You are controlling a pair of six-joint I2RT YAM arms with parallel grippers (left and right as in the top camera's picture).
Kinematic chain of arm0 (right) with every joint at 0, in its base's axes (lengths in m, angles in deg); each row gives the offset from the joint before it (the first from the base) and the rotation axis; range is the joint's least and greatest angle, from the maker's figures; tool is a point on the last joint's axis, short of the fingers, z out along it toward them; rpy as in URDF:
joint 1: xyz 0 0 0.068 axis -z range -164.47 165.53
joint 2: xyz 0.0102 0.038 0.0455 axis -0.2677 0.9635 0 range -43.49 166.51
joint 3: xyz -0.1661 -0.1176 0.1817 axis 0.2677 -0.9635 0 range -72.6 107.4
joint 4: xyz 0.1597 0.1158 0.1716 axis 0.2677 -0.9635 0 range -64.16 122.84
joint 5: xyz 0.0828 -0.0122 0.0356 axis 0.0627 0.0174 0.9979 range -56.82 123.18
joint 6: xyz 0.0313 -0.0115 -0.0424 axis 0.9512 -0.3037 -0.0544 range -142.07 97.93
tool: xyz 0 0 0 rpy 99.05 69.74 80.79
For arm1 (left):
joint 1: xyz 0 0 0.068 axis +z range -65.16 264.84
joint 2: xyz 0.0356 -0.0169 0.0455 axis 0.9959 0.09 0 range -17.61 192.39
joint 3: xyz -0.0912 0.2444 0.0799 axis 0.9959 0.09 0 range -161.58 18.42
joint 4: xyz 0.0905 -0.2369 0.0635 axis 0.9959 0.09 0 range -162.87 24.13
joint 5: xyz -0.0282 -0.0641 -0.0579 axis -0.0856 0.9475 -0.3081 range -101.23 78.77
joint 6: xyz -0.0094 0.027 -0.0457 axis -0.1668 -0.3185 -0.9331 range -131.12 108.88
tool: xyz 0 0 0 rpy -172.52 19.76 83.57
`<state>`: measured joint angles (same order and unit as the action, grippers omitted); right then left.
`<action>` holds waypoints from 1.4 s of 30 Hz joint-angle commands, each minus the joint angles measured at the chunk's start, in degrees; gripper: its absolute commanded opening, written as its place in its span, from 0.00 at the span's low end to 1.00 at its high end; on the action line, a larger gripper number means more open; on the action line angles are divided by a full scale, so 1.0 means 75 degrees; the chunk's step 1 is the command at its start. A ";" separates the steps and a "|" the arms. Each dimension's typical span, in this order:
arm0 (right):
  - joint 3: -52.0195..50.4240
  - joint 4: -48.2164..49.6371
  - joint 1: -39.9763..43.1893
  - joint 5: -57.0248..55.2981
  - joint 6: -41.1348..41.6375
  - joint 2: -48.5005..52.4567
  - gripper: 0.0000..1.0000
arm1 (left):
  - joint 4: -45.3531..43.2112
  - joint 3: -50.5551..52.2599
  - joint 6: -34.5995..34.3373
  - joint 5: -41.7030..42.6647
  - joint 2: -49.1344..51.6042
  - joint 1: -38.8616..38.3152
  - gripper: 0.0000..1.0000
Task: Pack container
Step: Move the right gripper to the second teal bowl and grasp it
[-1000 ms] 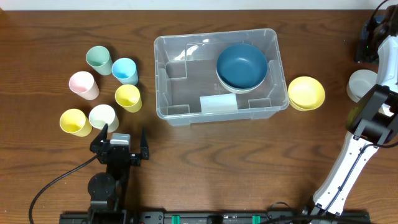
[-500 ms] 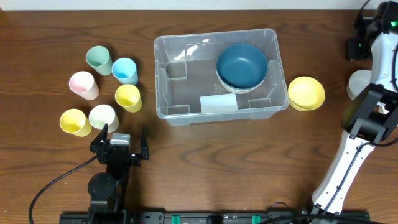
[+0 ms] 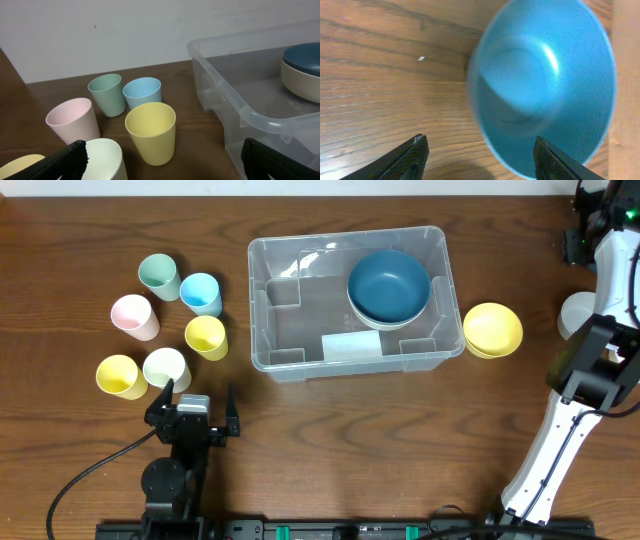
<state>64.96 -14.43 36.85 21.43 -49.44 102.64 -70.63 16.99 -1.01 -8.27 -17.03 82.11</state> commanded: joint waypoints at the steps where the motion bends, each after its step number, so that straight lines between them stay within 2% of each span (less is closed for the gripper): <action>1: 0.0058 0.0044 0.0221 -0.0160 -0.0131 -0.0347 0.67 | 0.0233 0.0160 -0.0070 -0.0102 -0.0047 0.0032 0.98; 11: 0.0012 -0.0015 0.0638 0.0367 0.0134 -0.0344 0.51 | 0.0233 0.0160 -0.0067 -0.0102 -0.0047 0.0032 0.98; 17: -0.0356 0.0108 0.0670 0.0460 0.0131 -0.0338 0.51 | 0.0230 0.0160 -0.0067 -0.0102 -0.0047 0.0032 0.98; 24: -0.0498 0.0187 0.0647 0.0484 0.0128 -0.0338 0.57 | 0.0233 0.0160 -0.0067 -0.0102 -0.0047 0.0032 0.98; 28: -0.0516 0.0189 0.0656 0.0562 0.0128 -0.0338 0.57 | 0.0233 0.0160 -0.0070 -0.0102 -0.0047 0.0032 0.98; 36: -0.0749 0.0452 0.0662 0.0688 0.0160 -0.0315 0.41 | 0.0233 0.0160 -0.0070 -0.0102 -0.0047 0.0032 0.98; 42: -0.0764 0.0449 0.0662 0.0717 0.0221 -0.0117 0.37 | 0.0233 0.0160 -0.0070 -0.0102 -0.0047 0.0032 0.98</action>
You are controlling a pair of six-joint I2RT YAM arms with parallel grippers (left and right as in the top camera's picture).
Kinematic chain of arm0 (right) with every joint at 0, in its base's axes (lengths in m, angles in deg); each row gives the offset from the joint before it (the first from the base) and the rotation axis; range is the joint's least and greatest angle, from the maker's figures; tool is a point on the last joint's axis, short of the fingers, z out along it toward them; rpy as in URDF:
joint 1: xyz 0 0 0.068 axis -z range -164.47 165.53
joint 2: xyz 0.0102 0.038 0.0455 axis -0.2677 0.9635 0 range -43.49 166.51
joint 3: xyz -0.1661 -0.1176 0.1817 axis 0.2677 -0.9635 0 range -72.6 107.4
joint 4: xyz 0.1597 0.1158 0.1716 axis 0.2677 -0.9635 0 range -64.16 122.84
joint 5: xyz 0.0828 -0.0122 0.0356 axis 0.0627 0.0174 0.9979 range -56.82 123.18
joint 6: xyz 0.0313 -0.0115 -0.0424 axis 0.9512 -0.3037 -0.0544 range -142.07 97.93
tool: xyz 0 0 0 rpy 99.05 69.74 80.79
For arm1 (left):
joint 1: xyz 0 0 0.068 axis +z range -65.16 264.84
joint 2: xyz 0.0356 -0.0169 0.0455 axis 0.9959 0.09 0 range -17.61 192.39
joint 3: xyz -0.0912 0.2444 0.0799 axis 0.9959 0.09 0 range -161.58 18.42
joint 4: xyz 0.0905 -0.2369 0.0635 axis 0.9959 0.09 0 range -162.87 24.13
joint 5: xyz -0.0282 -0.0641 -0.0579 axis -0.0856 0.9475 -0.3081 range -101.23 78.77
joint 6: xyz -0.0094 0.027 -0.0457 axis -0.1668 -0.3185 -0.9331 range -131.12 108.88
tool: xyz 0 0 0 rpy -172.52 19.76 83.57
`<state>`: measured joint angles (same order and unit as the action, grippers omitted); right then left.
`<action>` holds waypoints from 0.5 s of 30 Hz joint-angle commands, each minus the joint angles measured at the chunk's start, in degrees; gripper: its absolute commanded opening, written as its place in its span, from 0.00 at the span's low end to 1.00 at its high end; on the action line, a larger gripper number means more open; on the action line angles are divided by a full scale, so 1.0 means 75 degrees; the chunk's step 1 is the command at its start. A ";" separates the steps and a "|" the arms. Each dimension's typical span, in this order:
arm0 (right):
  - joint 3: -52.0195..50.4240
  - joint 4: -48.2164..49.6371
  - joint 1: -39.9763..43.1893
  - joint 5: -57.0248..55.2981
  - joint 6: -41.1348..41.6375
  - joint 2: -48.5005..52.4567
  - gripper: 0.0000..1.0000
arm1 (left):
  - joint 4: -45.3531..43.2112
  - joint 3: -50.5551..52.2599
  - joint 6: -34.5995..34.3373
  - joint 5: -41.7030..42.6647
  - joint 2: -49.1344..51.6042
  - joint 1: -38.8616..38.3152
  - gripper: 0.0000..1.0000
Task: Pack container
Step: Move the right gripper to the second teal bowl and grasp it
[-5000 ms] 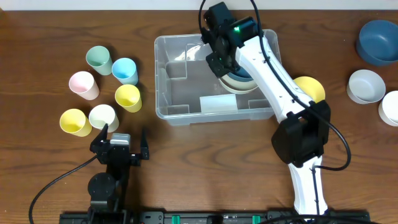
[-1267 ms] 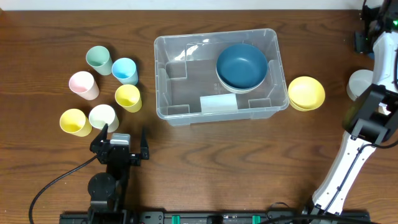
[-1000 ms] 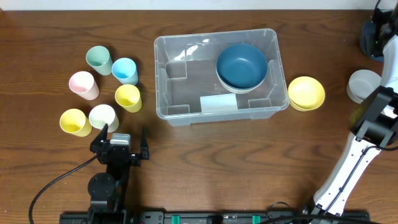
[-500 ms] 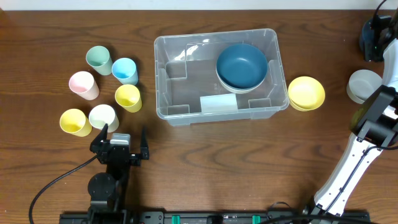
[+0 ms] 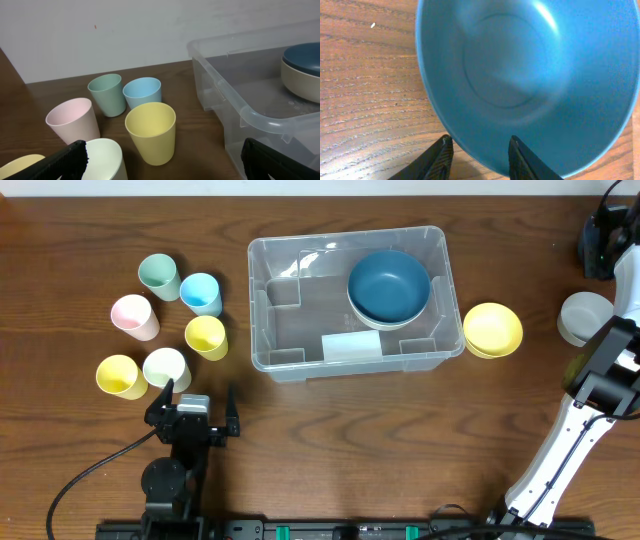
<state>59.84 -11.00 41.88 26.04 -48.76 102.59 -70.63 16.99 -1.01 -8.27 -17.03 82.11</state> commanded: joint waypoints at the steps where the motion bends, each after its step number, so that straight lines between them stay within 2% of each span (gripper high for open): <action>1: -0.0082 -0.0012 -0.0009 0.0102 0.0137 -0.0061 0.36 | 0.0233 0.0160 -0.0070 -0.0102 -0.0047 0.0032 0.98; 10: -0.0082 -0.0009 -0.0055 0.0102 0.0216 0.0041 0.17 | 0.0233 0.0160 -0.0067 -0.0102 -0.0047 0.0032 0.98; 15: -0.0082 -0.0015 -0.0073 0.0248 0.0388 0.0041 0.10 | 0.0230 0.0160 -0.0067 -0.0102 -0.0047 0.0032 0.98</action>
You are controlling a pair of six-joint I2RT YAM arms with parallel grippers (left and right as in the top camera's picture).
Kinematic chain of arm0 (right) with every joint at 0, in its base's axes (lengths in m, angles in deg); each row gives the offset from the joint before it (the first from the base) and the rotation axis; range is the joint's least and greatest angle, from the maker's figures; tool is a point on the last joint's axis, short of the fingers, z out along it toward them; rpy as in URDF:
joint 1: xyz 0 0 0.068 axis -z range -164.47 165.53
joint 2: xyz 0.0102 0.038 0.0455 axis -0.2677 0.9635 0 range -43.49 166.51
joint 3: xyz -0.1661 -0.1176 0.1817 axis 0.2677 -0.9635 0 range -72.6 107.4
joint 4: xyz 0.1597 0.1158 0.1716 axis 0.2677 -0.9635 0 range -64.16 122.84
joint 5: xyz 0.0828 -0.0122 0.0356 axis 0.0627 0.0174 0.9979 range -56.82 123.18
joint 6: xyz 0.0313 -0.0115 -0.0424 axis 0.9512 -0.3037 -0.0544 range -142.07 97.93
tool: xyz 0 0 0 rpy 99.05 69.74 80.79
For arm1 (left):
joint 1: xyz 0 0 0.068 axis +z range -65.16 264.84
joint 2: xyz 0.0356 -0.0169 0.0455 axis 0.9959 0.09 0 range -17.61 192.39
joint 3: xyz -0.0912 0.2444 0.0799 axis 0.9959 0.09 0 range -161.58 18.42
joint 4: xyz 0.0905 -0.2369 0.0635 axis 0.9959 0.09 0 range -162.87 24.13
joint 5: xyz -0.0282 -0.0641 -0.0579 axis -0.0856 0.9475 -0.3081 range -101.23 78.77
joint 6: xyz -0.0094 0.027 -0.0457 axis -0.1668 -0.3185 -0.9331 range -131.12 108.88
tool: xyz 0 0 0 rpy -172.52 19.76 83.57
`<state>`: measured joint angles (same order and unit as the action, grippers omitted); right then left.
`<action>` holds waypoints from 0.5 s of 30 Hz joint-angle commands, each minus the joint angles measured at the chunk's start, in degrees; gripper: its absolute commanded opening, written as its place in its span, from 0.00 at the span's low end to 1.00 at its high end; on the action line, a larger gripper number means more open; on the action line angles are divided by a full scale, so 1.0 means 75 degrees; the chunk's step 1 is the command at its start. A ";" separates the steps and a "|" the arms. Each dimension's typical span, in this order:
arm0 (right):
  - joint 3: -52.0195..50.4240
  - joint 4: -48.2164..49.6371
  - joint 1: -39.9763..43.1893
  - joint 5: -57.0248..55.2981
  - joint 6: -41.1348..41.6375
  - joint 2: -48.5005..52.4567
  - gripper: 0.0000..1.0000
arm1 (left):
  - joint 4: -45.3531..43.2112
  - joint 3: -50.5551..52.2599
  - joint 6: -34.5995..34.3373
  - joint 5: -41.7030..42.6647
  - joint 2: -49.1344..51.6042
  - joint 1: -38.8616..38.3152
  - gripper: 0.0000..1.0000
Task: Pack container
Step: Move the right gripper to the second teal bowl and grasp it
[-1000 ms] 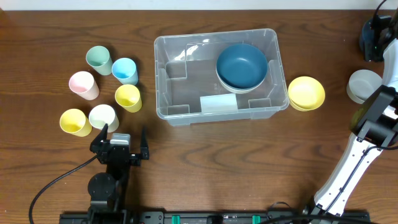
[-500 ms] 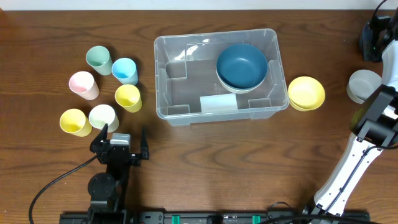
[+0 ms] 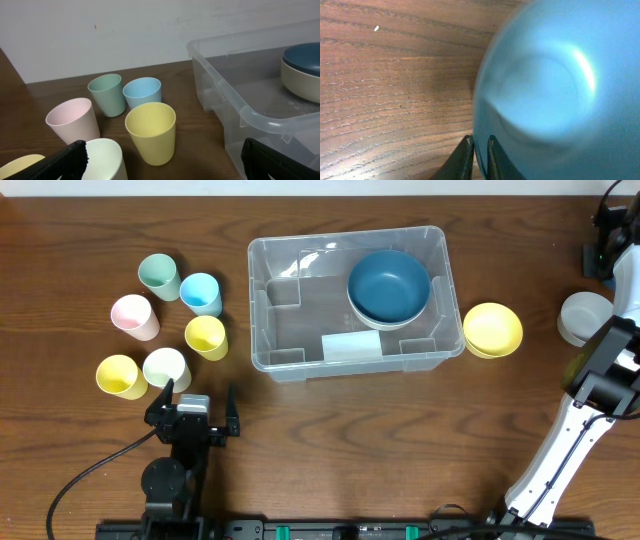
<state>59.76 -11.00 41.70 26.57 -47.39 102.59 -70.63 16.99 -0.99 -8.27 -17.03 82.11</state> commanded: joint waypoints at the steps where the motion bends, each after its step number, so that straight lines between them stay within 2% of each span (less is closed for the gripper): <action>1: -0.0070 -0.0012 -0.0050 0.0178 0.0236 0.0041 0.09 | 0.0233 0.0160 -0.0073 -0.0102 -0.0047 0.0032 0.98; 5: -0.0070 -0.0038 -0.0050 0.0210 0.0294 0.0041 0.02 | 0.0230 0.0160 -0.0073 -0.0102 -0.0047 0.0032 0.98; 15: -0.0070 -0.0093 -0.0076 0.0227 0.0344 0.0041 0.01 | 0.0233 0.0160 -0.0073 -0.0102 -0.0047 0.0032 0.98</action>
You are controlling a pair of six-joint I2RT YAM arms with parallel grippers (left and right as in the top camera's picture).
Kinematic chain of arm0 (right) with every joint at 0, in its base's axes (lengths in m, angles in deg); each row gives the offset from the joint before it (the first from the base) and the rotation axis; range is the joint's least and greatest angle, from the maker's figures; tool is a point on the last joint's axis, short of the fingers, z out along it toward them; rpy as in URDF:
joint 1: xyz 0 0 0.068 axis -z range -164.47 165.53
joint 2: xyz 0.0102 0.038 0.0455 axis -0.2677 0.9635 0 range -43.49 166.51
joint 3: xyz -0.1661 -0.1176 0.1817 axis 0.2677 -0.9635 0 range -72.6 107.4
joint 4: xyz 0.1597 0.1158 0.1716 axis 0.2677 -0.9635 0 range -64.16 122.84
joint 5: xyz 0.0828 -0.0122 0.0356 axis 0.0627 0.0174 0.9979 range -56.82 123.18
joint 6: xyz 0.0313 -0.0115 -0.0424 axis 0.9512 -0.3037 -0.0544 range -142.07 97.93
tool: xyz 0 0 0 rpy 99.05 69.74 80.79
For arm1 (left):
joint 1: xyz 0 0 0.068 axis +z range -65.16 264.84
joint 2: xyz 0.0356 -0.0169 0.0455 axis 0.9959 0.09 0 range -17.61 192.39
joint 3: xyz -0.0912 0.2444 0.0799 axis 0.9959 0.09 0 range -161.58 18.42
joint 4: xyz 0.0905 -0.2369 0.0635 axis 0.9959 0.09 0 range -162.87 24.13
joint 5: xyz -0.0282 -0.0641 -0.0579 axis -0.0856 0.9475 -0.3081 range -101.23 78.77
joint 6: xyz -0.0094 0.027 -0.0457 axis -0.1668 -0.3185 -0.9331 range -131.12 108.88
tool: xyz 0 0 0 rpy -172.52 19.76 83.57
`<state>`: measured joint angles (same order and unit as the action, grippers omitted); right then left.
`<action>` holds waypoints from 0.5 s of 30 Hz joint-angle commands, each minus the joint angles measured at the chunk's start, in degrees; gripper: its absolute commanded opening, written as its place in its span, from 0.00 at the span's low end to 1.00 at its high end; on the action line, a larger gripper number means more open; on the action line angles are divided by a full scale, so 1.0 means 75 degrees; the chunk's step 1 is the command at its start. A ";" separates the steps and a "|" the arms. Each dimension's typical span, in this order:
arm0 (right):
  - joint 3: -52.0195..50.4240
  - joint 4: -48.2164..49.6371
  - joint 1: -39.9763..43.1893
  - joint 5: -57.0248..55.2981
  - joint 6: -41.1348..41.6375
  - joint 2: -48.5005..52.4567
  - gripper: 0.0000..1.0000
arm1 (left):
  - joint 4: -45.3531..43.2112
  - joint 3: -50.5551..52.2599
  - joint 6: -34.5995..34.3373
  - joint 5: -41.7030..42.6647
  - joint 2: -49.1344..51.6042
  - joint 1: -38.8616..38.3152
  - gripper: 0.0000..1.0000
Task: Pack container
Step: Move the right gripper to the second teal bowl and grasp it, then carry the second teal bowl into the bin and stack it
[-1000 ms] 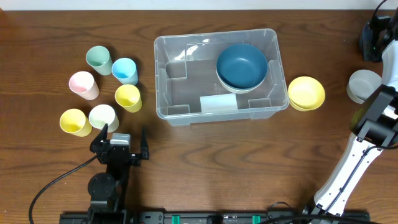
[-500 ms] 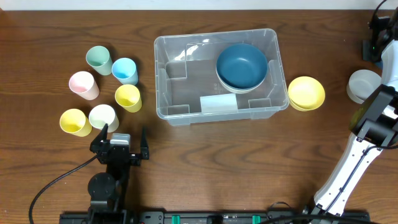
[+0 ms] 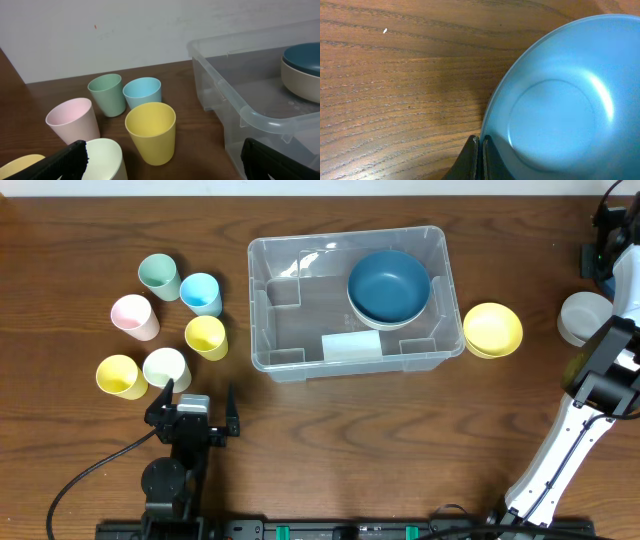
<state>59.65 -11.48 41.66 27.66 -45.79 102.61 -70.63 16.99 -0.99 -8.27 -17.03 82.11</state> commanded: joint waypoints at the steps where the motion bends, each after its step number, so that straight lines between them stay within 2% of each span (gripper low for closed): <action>1: -0.0055 -0.0026 -0.0096 0.0082 0.0128 0.0038 0.01 | 0.0233 0.0160 -0.0073 -0.0102 -0.0047 0.0032 0.98; 8: 0.0041 -0.0064 -0.0443 -0.0560 0.0096 -0.0154 0.01 | 0.0233 0.0160 -0.0073 -0.0102 -0.0047 0.0032 0.98; 15: 0.0510 -0.0382 -0.0874 -0.0446 0.0079 -0.0775 0.01 | 0.0233 0.0160 -0.0070 -0.0102 -0.0047 0.0032 0.98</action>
<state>60.72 -14.17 37.03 24.60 -45.49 102.50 -70.63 16.99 -0.99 -8.27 -17.01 82.11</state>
